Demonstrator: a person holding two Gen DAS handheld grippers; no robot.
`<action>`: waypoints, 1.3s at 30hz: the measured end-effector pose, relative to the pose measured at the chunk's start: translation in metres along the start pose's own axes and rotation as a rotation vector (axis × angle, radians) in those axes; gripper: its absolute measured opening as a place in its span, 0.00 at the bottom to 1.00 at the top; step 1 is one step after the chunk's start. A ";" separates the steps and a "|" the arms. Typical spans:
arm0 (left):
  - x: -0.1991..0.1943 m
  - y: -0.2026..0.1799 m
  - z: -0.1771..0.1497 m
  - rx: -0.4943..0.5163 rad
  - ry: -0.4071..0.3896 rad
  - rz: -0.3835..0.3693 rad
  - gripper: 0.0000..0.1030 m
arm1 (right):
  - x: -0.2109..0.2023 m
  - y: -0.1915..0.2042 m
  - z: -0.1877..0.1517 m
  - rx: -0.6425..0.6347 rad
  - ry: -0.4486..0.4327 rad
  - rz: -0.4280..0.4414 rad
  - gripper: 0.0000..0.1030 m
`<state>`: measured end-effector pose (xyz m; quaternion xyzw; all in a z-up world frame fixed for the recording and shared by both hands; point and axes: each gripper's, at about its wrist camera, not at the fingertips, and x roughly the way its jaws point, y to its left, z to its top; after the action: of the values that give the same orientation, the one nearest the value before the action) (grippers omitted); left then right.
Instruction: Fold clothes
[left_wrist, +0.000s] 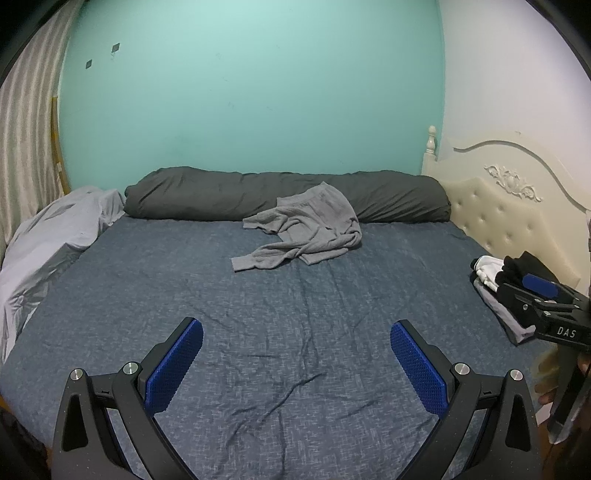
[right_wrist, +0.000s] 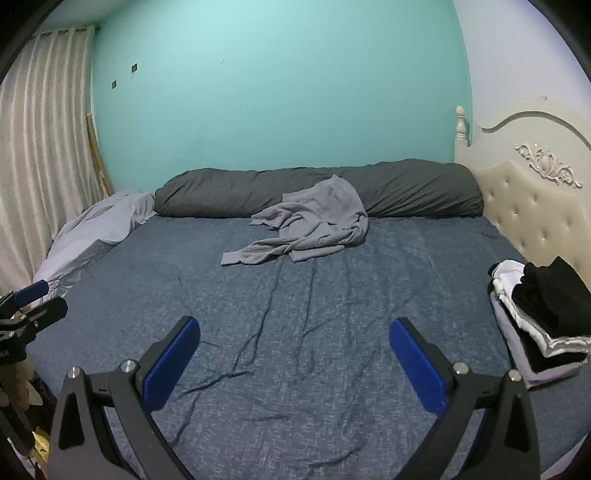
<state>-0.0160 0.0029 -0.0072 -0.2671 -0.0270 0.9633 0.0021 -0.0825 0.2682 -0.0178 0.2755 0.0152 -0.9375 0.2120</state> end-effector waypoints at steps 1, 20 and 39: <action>0.003 0.000 0.001 0.000 0.002 -0.002 1.00 | 0.003 0.000 0.001 -0.003 0.002 -0.002 1.00; 0.146 0.035 0.024 -0.002 0.052 -0.012 1.00 | 0.149 -0.026 0.021 -0.014 0.115 -0.022 1.00; 0.376 0.104 0.019 -0.110 0.141 0.009 1.00 | 0.437 -0.074 0.046 0.046 0.319 -0.020 1.00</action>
<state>-0.3475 -0.0945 -0.1899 -0.3339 -0.0787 0.9392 -0.0148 -0.4675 0.1589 -0.2144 0.4254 0.0300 -0.8841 0.1910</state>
